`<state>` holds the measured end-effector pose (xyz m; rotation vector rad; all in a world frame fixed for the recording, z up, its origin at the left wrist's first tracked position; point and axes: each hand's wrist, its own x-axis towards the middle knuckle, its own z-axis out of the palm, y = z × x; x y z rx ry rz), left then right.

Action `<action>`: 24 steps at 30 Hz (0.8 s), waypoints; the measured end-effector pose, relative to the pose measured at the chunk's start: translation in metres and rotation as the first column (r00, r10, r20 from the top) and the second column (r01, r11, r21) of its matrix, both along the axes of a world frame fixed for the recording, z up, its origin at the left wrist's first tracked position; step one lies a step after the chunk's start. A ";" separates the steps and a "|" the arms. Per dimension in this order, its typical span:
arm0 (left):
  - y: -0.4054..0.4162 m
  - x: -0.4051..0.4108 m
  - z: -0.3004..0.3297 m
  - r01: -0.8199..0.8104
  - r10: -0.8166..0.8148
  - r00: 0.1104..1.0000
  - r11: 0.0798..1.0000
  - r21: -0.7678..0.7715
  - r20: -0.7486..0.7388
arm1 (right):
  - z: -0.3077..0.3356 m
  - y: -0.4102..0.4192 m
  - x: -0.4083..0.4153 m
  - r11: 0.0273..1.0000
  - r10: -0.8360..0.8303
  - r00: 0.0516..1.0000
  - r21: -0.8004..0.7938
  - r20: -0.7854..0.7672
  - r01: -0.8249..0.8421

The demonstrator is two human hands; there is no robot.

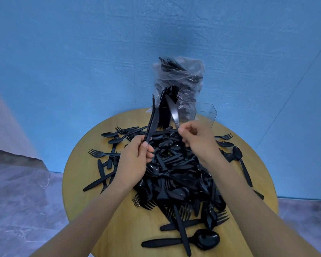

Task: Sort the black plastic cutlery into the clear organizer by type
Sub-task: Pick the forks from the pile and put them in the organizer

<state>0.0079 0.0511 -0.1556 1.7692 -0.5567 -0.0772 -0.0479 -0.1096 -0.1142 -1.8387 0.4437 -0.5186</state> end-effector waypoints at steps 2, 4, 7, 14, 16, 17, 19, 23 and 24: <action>-0.007 -0.006 0.002 0.016 -0.017 1.000 0.999 -0.027 -0.018 | -0.003 0.014 -0.005 0.992 0.085 0.996 0.096 0.010 -0.086; -0.012 -0.014 0.003 0.044 -0.045 0.999 0.999 -0.029 -0.014 | -0.008 0.025 -0.009 0.976 0.117 0.992 0.181 0.046 -0.123; -0.017 -0.026 0.003 0.077 -0.078 0.996 0.996 -0.035 -0.030 | -0.015 0.033 -0.011 0.962 0.109 0.993 0.248 0.043 -0.117; -0.018 -0.037 -0.003 0.108 -0.109 0.994 0.994 -0.017 -0.004 | -0.014 0.024 -0.023 0.967 0.116 0.993 0.230 0.001 -0.113; -0.020 -0.040 -0.003 0.135 -0.135 0.991 0.990 -0.033 -0.012 | -0.011 0.019 -0.023 0.966 0.054 0.997 0.249 0.059 -0.067; -0.021 -0.041 -0.003 0.147 -0.148 0.989 0.989 -0.034 -0.017 | -0.009 0.016 -0.022 0.967 0.032 0.995 0.249 0.090 -0.054; -0.023 -0.043 -0.003 0.169 -0.170 0.985 0.985 -0.037 -0.033 | -0.005 0.012 -0.022 0.972 0.022 0.991 0.229 0.135 -0.053; -0.027 -0.043 -0.004 0.194 -0.198 0.978 0.979 -0.061 -0.070 | -0.003 0.010 -0.022 0.987 0.023 0.983 0.153 0.180 -0.051; -0.028 -0.044 -0.004 0.196 -0.200 0.977 0.979 -0.061 -0.072 | -0.004 0.010 -0.021 0.989 0.009 0.981 0.141 0.192 -0.037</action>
